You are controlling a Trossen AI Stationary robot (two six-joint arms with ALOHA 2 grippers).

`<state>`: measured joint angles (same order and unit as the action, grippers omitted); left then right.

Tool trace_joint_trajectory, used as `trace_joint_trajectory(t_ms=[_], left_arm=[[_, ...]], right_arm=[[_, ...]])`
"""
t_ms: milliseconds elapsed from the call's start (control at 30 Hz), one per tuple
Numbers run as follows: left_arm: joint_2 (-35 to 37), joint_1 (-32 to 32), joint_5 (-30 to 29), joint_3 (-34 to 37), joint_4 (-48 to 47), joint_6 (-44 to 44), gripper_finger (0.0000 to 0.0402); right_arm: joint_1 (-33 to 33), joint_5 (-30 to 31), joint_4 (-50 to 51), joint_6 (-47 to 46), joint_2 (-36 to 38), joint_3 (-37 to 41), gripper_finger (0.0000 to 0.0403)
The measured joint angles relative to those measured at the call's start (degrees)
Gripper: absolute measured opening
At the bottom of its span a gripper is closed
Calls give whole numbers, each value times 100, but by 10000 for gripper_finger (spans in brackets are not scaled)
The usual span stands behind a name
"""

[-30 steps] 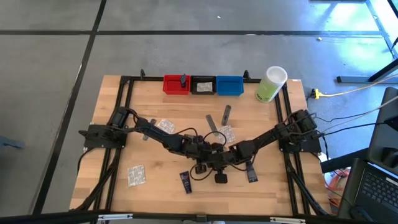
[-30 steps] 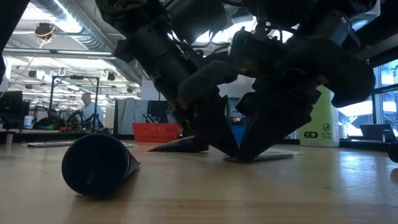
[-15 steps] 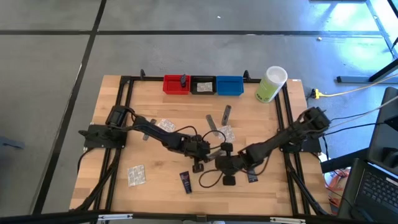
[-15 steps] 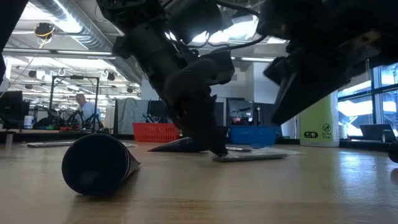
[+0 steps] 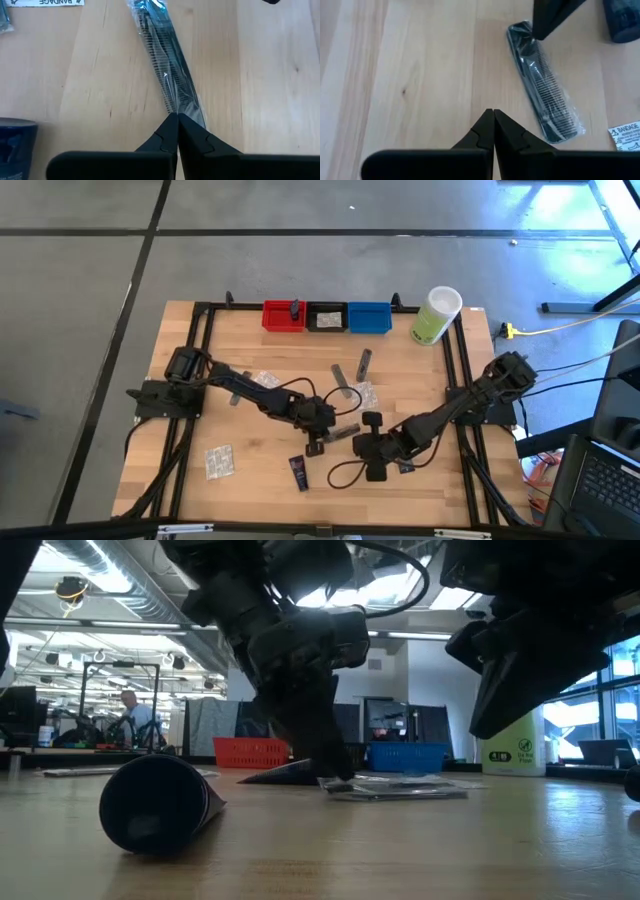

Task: Pick & Place Travel size toiletries
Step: Put the black comb into the blue bin

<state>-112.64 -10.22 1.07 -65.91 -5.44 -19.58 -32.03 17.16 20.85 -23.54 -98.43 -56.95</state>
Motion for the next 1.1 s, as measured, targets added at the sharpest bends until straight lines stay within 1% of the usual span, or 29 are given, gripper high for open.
trace_joint_trajectory(t_ms=[167, 267, 367, 500, 700, 800, 967, 1100], left_arm=[[9, 41, 139, -4, 23, -12, 2], [10, 57, 307, -8, 30, -41, 2], [12, 57, 314, -9, 32, -60, 2], [20, 57, 314, -13, -5, -61, 2], [22, 99, 421, -15, -89, -23, 9], [22, 96, 486, -17, -145, 71, 34], [24, 88, 502, -17, -139, 86, 97], [26, 90, 502, -23, -136, 88, 145]], right_arm=[[-6, 10, 118, 18, 0, 0, 4], [25, 296, 347, -71, 0, -2, 15], [93, 569, 589, -231, 19, 0, 34], [168, 575, 637, -294, 55, -7, 67], [220, 189, 634, -329, 79, -5, 122], [233, 45, 661, -324, 79, -7, 148], [354, -159, 720, -281, 79, -7, 186], [526, -377, 718, -146, 79, -7, 208]])
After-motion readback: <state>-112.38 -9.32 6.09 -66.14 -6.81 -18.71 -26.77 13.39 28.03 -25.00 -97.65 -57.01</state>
